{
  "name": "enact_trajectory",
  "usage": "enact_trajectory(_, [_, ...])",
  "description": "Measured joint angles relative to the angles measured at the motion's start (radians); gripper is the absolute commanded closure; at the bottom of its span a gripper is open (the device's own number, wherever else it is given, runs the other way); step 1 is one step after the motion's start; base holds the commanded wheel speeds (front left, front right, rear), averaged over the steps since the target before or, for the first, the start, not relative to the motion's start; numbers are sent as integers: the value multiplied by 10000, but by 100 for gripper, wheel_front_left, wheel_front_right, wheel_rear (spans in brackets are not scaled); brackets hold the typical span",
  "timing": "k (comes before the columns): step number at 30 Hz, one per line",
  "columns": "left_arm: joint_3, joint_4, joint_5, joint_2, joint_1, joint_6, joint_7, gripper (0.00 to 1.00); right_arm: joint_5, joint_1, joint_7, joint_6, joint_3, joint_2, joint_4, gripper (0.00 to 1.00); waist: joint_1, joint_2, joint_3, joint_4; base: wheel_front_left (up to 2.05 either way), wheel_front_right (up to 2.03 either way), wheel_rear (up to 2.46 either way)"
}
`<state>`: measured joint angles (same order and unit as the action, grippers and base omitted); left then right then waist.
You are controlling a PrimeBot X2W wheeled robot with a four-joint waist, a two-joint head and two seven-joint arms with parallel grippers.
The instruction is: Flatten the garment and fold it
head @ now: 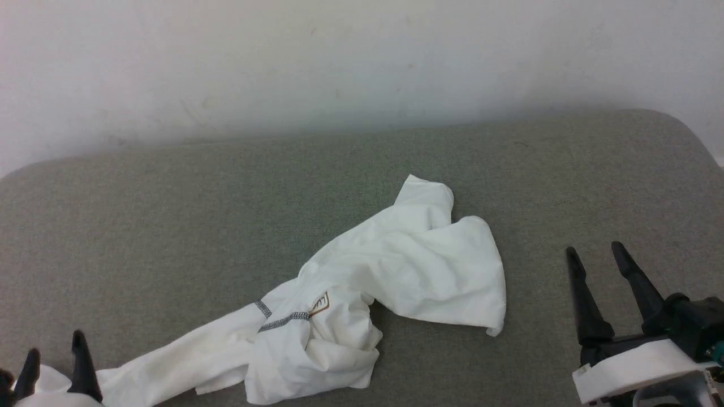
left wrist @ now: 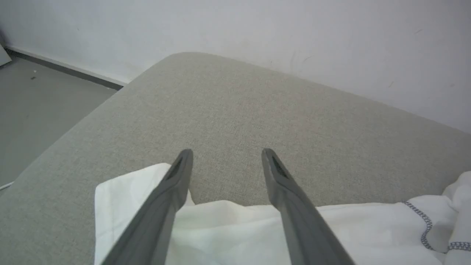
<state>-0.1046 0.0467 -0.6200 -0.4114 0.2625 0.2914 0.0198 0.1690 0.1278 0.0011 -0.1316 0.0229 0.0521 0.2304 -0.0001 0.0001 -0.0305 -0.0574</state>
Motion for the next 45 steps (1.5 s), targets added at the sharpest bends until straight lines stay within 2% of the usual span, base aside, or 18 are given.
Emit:
enact_trajectory(3, [470,224,623,67,-401,-307,-1053,0,-12,12,73,0,-8,0,25,0,0,0,89,1,0,0,0])
enact_trajectory(6, [1235,422,1306,117,-788,-602,-1659,0,-13,61,136,0,-10,2,50,0,0,0,173,44,0,0,0])
enact_trajectory(11, [2382,786,2063,397,-1254,-966,-2128,0,-77,117,343,0,-272,-2,40,0,0,0,312,110,0,0,0])
enact_trajectory(17, [3166,924,2512,851,-1341,-1049,-2362,0,-109,139,846,0,-481,4,-228,0,0,0,368,215,0,0,0])
enact_trajectory(22, [3317,972,2512,1189,-1349,-1012,-2495,0,153,111,2654,-2,-1459,105,-1607,0,0,0,345,370,0,0,0])
enact_trajectory(25, [3475,991,2520,1248,-1464,-1051,-2537,0,623,-433,3511,0,-2092,497,-2475,0,0,0,252,537,0,0,0])
enact_trajectory(32, [3649,863,2717,1363,-2132,-1085,-2585,0,1536,-2643,4600,0,-3563,1522,-4518,0,2,-2,-164,1068,0,0,0])
enact_trajectory(37, [3636,637,2763,1503,-2297,-1058,-2669,0,2217,-3576,5450,0,-4385,1967,-5894,0,2,-2,-493,1422,0,0,0])
enact_trajectory(38, [3634,602,2763,1528,-2303,-1058,-2669,0,2382,-3761,5641,0,-4556,2054,-6013,9,1,-1,-551,1481,0,0,0])
enact_trajectory(39, [3632,570,2765,1551,-2304,-1058,-2671,0,2621,-3915,5806,0,-4621,2104,-6107,52,0,-1,-603,1535,0,0,0])
enact_trajectory(40, [3624,543,2765,1567,-2304,-1057,-2681,0,2911,-4033,5990,2,-4719,2161,-6174,89,1,-2,-652,1584,0,0,0])
enact_trajectory(41, [3603,510,2765,1572,-2304,-1057,-2683,0,3099,-4146,6105,2,-4792,2259,-6192,100,1,-2,-693,1622,0,0,0])
enact_trajectory(45, [3482,443,2767,1601,-2299,-1043,-2713,0,3335,-4297,5772,-6,-4865,2727,-5898,100,2,-1,-743,1621,0,0,0])
